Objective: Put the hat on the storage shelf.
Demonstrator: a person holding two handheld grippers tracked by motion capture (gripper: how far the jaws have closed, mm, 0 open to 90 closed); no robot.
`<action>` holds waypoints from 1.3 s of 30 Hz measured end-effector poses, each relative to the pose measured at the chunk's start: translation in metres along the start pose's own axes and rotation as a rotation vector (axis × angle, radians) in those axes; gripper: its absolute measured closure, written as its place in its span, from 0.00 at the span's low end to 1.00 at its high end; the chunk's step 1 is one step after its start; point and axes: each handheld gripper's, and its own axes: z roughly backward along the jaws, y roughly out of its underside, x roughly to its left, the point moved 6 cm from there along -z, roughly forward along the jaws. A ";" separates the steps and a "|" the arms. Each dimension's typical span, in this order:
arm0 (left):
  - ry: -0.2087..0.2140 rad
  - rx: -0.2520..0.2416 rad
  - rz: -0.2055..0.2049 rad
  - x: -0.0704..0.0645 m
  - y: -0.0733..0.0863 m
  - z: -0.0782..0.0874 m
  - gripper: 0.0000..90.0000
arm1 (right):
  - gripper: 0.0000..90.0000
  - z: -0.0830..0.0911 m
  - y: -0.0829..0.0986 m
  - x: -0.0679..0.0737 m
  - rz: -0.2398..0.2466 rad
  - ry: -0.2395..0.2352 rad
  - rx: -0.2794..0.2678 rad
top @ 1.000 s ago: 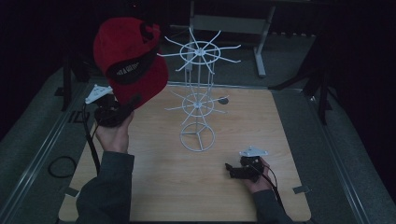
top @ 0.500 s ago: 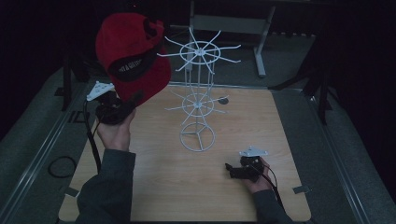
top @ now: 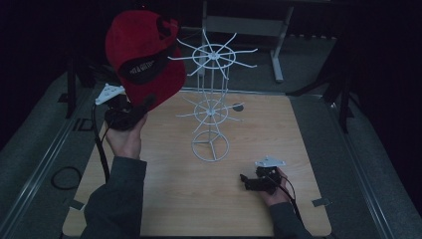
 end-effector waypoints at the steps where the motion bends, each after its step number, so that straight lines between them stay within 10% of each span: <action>1: 0.000 0.000 0.000 0.000 0.000 0.000 0.95 | 0.16 0.000 0.000 0.000 0.000 0.000 0.000; 39: -0.005 0.023 -0.032 -0.002 0.011 -0.012 0.95 | 0.16 0.000 0.000 0.000 0.001 0.001 0.000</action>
